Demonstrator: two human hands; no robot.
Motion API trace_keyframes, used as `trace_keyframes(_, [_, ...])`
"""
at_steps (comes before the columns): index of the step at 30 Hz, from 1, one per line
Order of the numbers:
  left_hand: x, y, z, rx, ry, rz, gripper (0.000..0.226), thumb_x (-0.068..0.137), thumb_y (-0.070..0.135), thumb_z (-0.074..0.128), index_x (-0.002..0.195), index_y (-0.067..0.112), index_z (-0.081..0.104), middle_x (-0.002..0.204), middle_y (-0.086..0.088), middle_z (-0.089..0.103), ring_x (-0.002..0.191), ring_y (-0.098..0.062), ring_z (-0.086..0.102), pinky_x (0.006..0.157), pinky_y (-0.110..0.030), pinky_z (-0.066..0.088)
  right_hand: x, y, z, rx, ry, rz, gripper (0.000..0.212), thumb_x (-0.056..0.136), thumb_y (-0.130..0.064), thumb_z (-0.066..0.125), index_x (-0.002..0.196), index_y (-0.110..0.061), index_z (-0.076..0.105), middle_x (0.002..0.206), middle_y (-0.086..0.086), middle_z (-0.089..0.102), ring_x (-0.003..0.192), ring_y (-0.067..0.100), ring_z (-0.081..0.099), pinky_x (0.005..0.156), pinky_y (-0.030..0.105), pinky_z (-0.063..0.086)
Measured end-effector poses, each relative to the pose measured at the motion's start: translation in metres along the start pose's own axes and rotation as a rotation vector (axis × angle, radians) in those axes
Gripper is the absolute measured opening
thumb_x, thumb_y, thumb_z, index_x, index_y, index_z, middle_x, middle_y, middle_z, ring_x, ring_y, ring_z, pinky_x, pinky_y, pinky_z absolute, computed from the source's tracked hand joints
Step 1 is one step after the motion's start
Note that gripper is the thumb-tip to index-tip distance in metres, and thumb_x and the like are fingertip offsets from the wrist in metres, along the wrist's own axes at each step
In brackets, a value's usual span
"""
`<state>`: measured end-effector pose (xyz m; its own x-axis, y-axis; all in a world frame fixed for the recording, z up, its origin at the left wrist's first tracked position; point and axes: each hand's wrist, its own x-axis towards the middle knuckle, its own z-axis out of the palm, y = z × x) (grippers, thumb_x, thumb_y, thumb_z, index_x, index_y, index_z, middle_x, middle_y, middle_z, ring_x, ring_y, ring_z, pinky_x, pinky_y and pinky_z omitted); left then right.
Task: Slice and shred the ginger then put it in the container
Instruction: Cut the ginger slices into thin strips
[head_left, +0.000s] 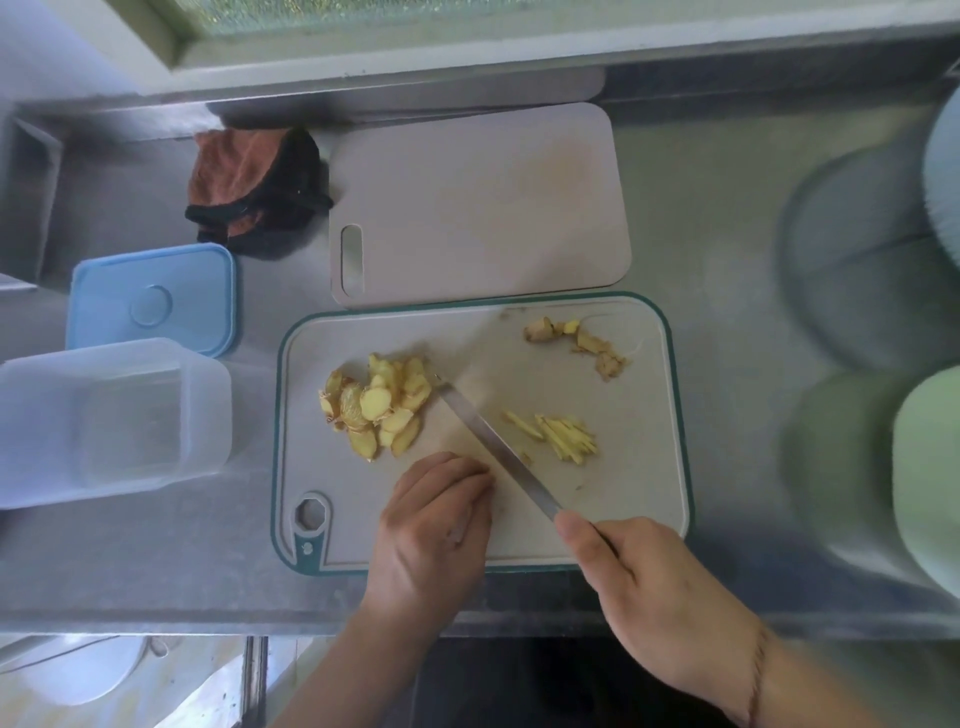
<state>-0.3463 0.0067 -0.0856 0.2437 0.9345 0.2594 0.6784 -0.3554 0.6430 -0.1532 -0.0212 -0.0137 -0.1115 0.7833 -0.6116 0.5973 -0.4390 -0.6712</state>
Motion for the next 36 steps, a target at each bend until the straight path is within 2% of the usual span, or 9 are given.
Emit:
trace_keyframes(7, [-0.003, -0.001, 0.001, -0.017, -0.018, -0.008, 0.011, 0.087, 0.01, 0.071, 0.087, 0.003, 0.08, 0.096, -0.002, 0.074, 0.096, -0.017, 0.067, 0.086, -0.037, 0.057, 0.004, 0.017, -0.006, 0.011, -0.006, 0.046, 0.063, 0.08, -0.074, 0.025, 0.052, -0.018, 0.033, 0.041, -0.003, 0.033, 0.041, 0.008, 0.033, 0.046, 0.023, 0.027])
trace_keyframes(11, [0.0, -0.002, 0.003, -0.007, -0.04, 0.012, 0.011, 0.088, 0.01, 0.071, 0.087, 0.004, 0.079, 0.094, -0.003, 0.074, 0.093, -0.017, 0.066, 0.085, -0.038, 0.057, 0.009, 0.03, -0.021, 0.119, 0.06, 0.101, 0.077, 0.068, -0.091, 0.023, 0.052, -0.016, 0.031, 0.042, -0.004, 0.028, 0.037, 0.006, 0.026, 0.04, 0.02, 0.022])
trace_keyframes(14, [0.005, 0.001, 0.004, 0.003, -0.028, 0.032, 0.006, 0.084, 0.004, 0.075, 0.088, 0.003, 0.079, 0.094, -0.004, 0.074, 0.092, -0.019, 0.066, 0.082, -0.04, 0.057, 0.012, 0.032, -0.027, 0.16, 0.064, 0.105, 0.075, 0.07, -0.088, 0.025, 0.05, -0.016, 0.029, 0.042, -0.006, 0.025, 0.038, 0.007, 0.025, 0.039, 0.02, 0.022])
trace_keyframes(17, [0.016, 0.018, -0.005, -0.056, 0.081, 0.105, 0.012, 0.084, 0.001, 0.073, 0.096, 0.005, 0.076, 0.098, -0.007, 0.072, 0.095, -0.023, 0.066, 0.083, -0.037, 0.056, 0.008, 0.03, -0.028, 0.036, 0.085, 0.033, 0.067, 0.081, -0.076, 0.023, 0.051, -0.017, 0.032, 0.043, -0.003, 0.032, 0.042, 0.008, 0.032, 0.047, 0.027, 0.028])
trace_keyframes(21, [0.039, 0.05, -0.029, -0.147, 0.154, 0.334, 0.01, 0.086, 0.004, 0.064, 0.094, 0.01, 0.066, 0.098, -0.004, 0.065, 0.098, -0.026, 0.063, 0.086, -0.037, 0.05, -0.007, 0.027, -0.03, -0.324, 0.15, -0.046, 0.07, 0.073, -0.084, 0.004, 0.061, -0.026, 0.041, 0.046, -0.005, 0.046, 0.044, 0.012, 0.043, 0.043, 0.019, 0.03])
trace_keyframes(24, [0.055, 0.058, -0.027, -0.033, -0.037, 0.332, 0.012, 0.084, 0.018, 0.064, 0.08, 0.012, 0.073, 0.088, 0.001, 0.069, 0.091, -0.024, 0.063, 0.08, -0.043, 0.047, -0.012, 0.029, -0.027, -0.604, 0.229, -0.127, 0.073, 0.072, -0.081, -0.013, 0.076, -0.033, 0.042, 0.053, -0.008, 0.046, 0.046, 0.008, 0.045, 0.039, 0.015, 0.026])
trace_keyframes(26, [0.06, 0.058, -0.018, 0.104, -0.171, 0.299, 0.016, 0.083, 0.03, 0.065, 0.077, 0.017, 0.073, 0.086, 0.006, 0.07, 0.088, -0.021, 0.063, 0.08, -0.046, 0.046, -0.011, 0.029, -0.027, -0.697, 0.188, -0.119, 0.063, 0.083, -0.077, -0.003, 0.072, -0.032, 0.04, 0.048, -0.008, 0.041, 0.038, 0.008, 0.043, 0.036, 0.013, 0.02])
trace_keyframes(29, [0.061, 0.055, -0.008, 0.243, -0.321, 0.264, 0.027, 0.087, 0.044, 0.059, 0.073, 0.022, 0.069, 0.082, 0.009, 0.067, 0.085, -0.018, 0.06, 0.085, -0.043, 0.044, -0.008, 0.029, -0.027, -0.739, 0.226, -0.094, 0.05, 0.091, -0.071, 0.018, 0.064, -0.032, 0.033, 0.039, -0.01, 0.026, 0.026, 0.008, 0.023, 0.034, 0.01, 0.005])
trace_keyframes(36, [0.065, 0.056, 0.0, 0.389, -0.553, 0.21, 0.054, 0.094, 0.068, 0.036, 0.089, 0.027, 0.07, 0.094, 0.01, 0.065, 0.096, -0.018, 0.056, 0.088, -0.041, 0.035, -0.006, 0.03, -0.025, -0.772, 0.313, -0.158, 0.053, 0.088, -0.068, 0.023, 0.058, -0.027, 0.038, 0.035, -0.007, 0.027, 0.024, 0.009, 0.022, 0.041, 0.011, -0.004])
